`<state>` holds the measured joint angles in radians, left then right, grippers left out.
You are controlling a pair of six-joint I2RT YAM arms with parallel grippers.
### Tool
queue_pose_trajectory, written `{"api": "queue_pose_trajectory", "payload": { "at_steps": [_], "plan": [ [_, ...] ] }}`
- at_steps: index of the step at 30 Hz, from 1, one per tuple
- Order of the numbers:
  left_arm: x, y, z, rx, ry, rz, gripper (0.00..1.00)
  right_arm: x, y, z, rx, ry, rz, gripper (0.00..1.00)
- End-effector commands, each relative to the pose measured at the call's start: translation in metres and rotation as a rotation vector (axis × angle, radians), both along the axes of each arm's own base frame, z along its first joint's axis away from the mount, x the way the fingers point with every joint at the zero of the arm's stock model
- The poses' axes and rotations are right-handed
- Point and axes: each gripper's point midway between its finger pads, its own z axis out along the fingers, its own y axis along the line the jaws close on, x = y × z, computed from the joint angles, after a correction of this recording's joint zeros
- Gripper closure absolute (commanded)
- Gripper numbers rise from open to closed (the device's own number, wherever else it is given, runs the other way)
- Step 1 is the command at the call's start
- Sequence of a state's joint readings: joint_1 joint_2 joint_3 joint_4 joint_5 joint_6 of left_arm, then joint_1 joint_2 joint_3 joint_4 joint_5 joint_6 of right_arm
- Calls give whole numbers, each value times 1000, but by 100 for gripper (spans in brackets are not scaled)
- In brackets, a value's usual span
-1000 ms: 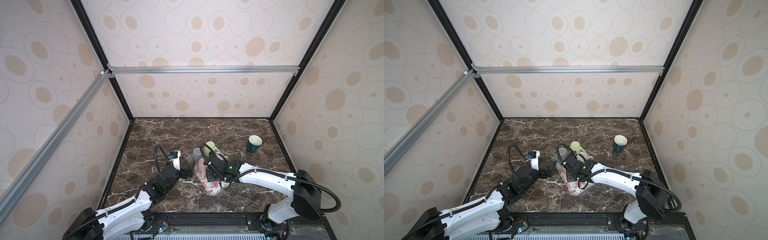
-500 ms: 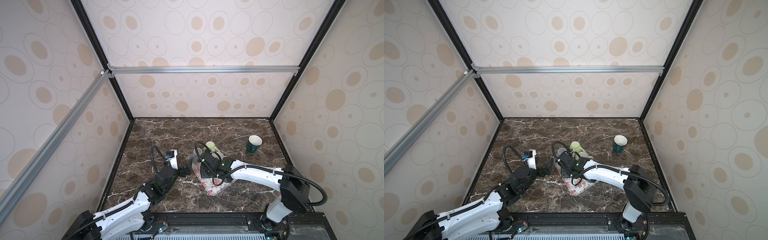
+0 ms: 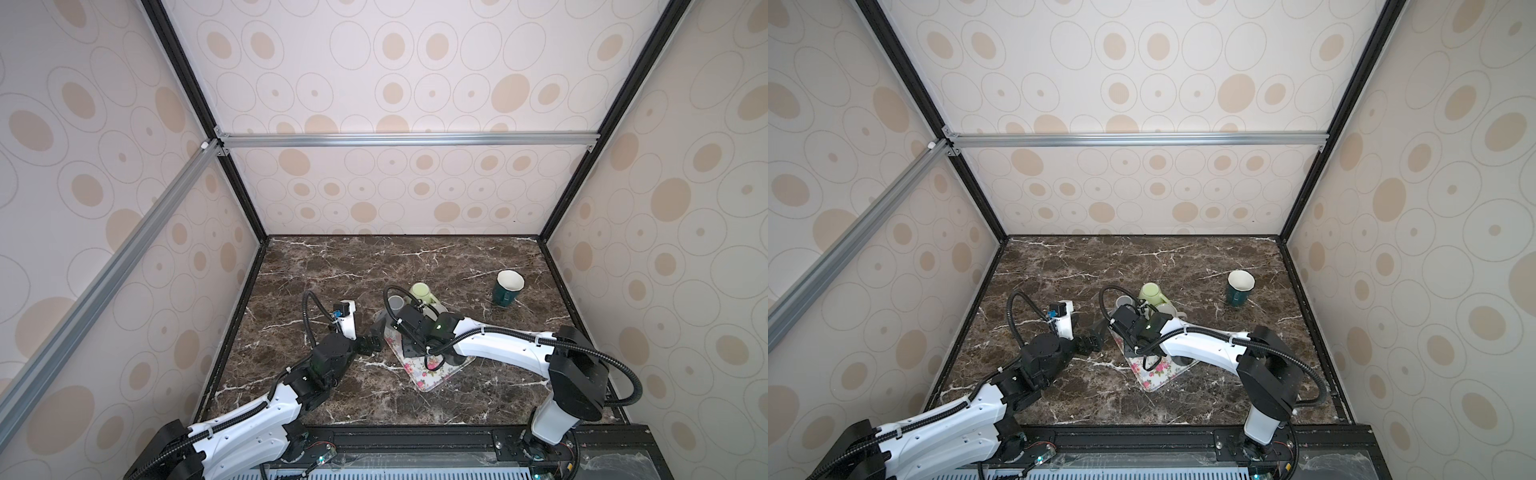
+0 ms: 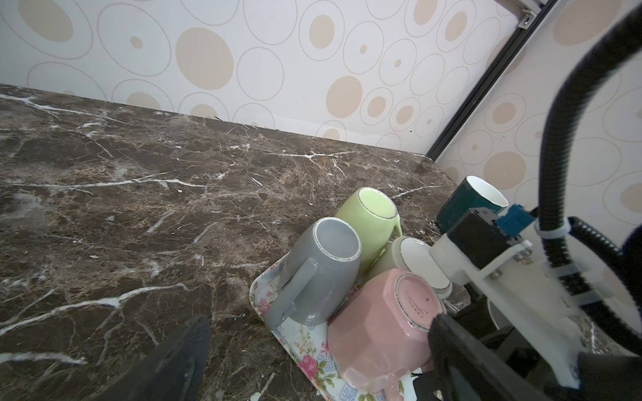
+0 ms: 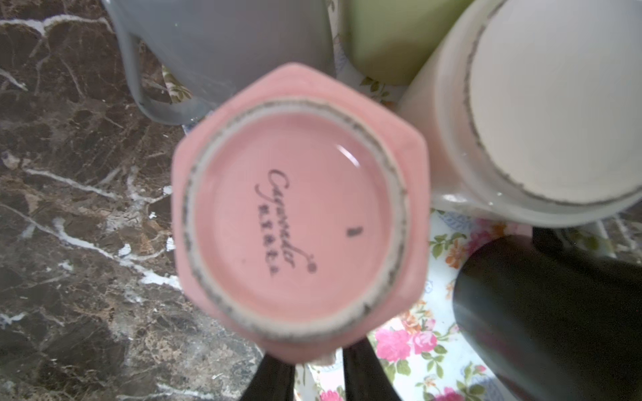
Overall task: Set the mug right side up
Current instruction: 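Lower the right gripper onto the pink mug's base and close it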
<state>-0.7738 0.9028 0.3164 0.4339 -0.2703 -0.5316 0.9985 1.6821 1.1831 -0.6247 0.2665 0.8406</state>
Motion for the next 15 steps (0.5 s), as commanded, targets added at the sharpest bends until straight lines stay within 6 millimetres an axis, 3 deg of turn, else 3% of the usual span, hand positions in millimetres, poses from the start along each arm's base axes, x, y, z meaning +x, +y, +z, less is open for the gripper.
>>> {"api": "queue_pose_trajectory", "payload": {
  "at_steps": [1,15],
  "plan": [
    [3,1,7,-37,-16,13,2,-1,-12,15,-53,-28,18,72],
    [3,-2,6,-43,-13,-2,2,0,-1,11,-66,27,85,72]
  ]
}}
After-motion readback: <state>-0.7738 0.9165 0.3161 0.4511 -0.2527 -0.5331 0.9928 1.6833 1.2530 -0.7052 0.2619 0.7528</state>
